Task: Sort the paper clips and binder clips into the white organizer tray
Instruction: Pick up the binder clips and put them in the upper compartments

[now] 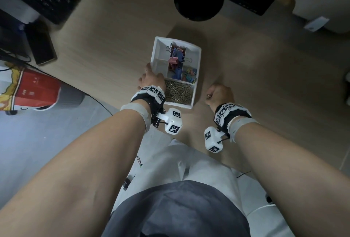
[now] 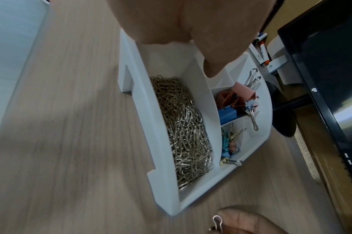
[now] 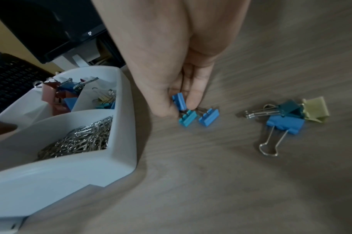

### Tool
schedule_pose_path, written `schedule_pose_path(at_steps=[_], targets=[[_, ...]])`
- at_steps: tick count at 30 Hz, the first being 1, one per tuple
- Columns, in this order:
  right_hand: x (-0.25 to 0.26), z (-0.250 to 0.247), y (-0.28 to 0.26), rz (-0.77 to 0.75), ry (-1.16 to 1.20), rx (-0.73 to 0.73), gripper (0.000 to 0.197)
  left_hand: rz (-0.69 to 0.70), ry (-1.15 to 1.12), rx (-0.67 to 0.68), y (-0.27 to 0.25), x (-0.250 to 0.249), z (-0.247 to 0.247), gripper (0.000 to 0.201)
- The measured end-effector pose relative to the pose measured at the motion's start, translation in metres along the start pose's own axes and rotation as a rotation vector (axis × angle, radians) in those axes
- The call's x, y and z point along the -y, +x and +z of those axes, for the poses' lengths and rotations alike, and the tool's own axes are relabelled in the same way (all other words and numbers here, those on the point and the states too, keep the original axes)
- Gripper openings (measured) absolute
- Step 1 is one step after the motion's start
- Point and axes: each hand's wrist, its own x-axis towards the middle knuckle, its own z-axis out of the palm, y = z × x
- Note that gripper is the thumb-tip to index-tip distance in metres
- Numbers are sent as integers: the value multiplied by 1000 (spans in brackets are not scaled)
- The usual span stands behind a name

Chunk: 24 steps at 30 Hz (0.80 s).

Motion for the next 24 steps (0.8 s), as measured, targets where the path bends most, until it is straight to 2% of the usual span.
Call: schedule_pose_path(at_steps=[6,9,11,15,17,20,22,24], targets=[[1,6,-3,14,-47,-64,16,6,-27,35,3,2,-2,60],[-1,5,-2,5,120,-117,14,-7,-56,57,4,2,-2,61],[12,0,0,-53,225,-136,12,-3,-59,64,5,3,-2,61],[58,-18,7,-203,495,-17,31,-6,-64,65,6,3,-2,61],[59,-22,12,-192,394,-42,35,0,-68,75,6,4,-2,61],[29,-28,10,-67,272,-116,28,9,-86,81,9,6,-3,61],[2,-29,2,53,97,-52,42,13,-61,53,9,5,0,61],[-23,-26,-9,242,-134,16,67,16,-12,11,5,3,4,62]])
